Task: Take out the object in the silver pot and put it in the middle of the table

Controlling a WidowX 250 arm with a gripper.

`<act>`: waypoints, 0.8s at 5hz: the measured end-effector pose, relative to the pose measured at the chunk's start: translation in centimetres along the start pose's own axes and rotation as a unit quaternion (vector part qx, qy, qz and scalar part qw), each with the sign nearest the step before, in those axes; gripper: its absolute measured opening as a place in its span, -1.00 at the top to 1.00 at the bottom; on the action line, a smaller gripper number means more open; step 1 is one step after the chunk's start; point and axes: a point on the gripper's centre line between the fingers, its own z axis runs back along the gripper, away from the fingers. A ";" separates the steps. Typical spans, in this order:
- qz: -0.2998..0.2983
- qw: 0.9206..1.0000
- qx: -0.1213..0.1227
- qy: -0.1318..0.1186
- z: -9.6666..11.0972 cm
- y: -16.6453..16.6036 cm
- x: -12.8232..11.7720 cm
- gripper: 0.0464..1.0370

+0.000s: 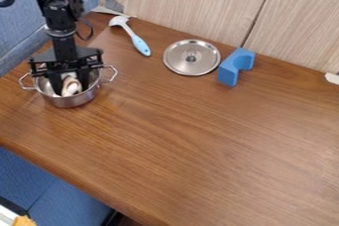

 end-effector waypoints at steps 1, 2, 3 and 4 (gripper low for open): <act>0.030 0.999 -0.007 -0.022 2.5 0.2 0.6 0.06; 0.060 0.996 -0.037 -0.049 6.1 -0.1 1.1 0.06; 0.059 0.992 -0.087 -0.064 9.8 -1.7 0.2 0.06; 0.003 0.994 -0.101 -0.052 10.5 -5.8 -3.2 0.06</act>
